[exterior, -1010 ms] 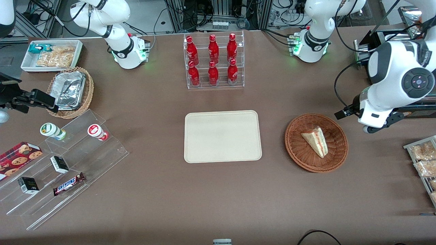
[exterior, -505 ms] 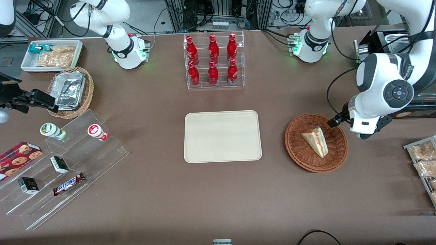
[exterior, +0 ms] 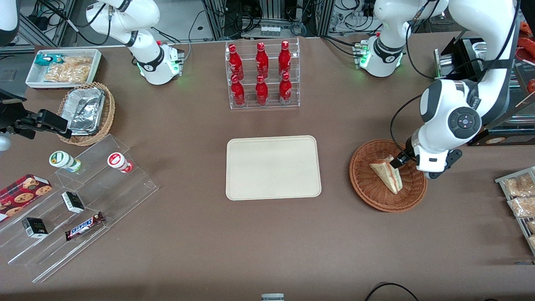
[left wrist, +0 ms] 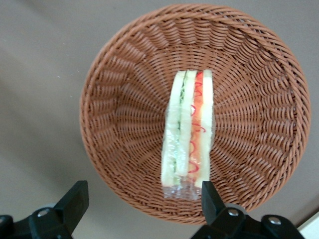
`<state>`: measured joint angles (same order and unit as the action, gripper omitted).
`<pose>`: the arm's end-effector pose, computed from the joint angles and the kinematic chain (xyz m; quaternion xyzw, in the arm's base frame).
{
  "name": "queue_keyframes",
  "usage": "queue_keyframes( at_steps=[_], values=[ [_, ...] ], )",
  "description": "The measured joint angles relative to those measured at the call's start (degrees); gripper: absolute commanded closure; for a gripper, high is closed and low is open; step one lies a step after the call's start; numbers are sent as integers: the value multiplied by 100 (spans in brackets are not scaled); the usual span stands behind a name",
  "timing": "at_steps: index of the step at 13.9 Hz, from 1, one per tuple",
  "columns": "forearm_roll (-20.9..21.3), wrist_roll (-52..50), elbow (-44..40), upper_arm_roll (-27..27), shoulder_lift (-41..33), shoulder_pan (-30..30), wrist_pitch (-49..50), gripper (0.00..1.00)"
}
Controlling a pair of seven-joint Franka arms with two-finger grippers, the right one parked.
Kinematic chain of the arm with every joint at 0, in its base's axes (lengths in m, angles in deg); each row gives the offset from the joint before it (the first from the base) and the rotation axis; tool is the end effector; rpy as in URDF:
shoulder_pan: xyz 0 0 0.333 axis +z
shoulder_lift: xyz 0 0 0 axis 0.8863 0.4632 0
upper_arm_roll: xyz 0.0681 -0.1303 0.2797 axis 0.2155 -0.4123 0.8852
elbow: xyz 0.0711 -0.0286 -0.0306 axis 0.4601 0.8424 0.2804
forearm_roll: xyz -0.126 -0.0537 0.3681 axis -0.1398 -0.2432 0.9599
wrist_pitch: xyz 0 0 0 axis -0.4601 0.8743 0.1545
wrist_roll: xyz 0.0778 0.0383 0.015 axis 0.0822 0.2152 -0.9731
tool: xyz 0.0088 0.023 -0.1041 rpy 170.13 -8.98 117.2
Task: Place sandwich from basket to tray
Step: 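Move the open left gripper over the sandwich in the wicker basket and lower, then close the left gripper on the wrapped sandwich's crust edge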
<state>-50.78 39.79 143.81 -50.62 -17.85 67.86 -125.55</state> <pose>0.5468 -0.0726 0.3264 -0.9404 -0.3317 0.0586 0.0463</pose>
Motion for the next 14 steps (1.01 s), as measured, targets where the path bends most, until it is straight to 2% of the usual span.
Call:
queue_keyframes(
  at_steps=[14],
  values=[
    [0,-528,32,-24,739,-210,-876,0]
  ],
)
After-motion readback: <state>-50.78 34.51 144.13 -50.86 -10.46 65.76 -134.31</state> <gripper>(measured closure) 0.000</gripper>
